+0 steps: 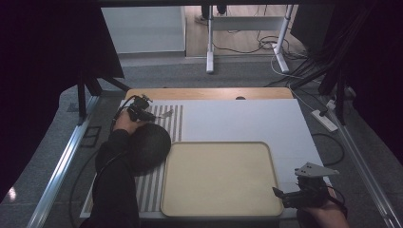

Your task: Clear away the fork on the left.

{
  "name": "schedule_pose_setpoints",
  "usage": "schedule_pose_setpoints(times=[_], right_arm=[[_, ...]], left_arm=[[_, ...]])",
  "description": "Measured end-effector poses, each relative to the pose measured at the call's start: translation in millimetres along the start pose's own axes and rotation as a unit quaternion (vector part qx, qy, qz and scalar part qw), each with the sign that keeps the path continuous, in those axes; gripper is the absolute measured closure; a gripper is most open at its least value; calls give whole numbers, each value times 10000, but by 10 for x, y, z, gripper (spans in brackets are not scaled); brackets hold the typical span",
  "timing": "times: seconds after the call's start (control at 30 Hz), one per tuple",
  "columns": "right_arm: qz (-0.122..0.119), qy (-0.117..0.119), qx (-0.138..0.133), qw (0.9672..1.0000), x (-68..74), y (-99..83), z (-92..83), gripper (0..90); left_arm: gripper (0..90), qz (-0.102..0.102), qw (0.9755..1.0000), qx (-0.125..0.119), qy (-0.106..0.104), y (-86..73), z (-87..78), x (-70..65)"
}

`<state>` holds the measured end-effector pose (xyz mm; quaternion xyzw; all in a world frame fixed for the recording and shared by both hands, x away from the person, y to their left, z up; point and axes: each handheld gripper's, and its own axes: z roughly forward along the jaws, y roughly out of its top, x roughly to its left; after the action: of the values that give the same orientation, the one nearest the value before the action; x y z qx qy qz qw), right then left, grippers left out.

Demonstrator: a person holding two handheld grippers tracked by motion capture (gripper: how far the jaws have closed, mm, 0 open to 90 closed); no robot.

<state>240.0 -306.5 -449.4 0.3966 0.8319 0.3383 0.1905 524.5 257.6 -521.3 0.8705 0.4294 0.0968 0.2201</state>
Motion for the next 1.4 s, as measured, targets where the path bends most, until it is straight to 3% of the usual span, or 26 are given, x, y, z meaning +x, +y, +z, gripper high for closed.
schedule_pose_setpoints(times=[0.03,0.07,0.1,0.17,0.23,0.27,0.3,0.33,0.4,0.5,0.6,0.73,0.83,1.07,1.27,1.4], right_arm=[[0,0,0,10000,0,0,0,0],[-15,8,4,10000,6,-1,0,0],[-15,8,4,10000,6,-1,0,0],[-18,10,10,10000,8,-1,1,0],[-7,11,11,10000,6,-1,1,0],[-2,8,7,10000,5,0,3,0],[-2,8,7,10000,5,0,3,0],[-2,5,14,10000,5,1,3,0],[-12,2,15,10000,6,1,3,0],[-9,3,17,10000,6,1,3,0],[-13,0,21,10000,7,1,3,0],[-26,-4,27,10000,10,2,4,0],[-26,-2,30,10000,10,2,5,0],[-62,-19,36,10000,18,3,5,0],[-69,-27,41,10000,22,4,6,0],[-65,-28,33,10000,26,4,9,0]], left_arm=[[777,0,10000,0,0,0,0,0],[796,192,9998,45,-13,3,-10,-19],[815,192,9998,45,-13,3,-10,-19],[841,456,9988,158,43,16,-19,-60],[860,489,9985,196,168,30,-16,-89],[860,586,9975,219,316,38,-16,-114],[861,586,9975,219,316,38,-16,-114],[861,672,9957,316,554,49,-18,-130],[861,788,9931,423,753,61,-49,-137],[861,797,9927,479,769,70,-92,-122],[861,894,9889,623,1008,80,-178,-108],[861,892,9873,641,1144,61,-306,-79],[861,864,9875,641,1155,48,-368,-66],[860,651,9929,622,779,-39,-521,-108],[860,274,9979,509,280,-197,-551,-214],[860,121,9985,521,111,-258,-562,-278]])
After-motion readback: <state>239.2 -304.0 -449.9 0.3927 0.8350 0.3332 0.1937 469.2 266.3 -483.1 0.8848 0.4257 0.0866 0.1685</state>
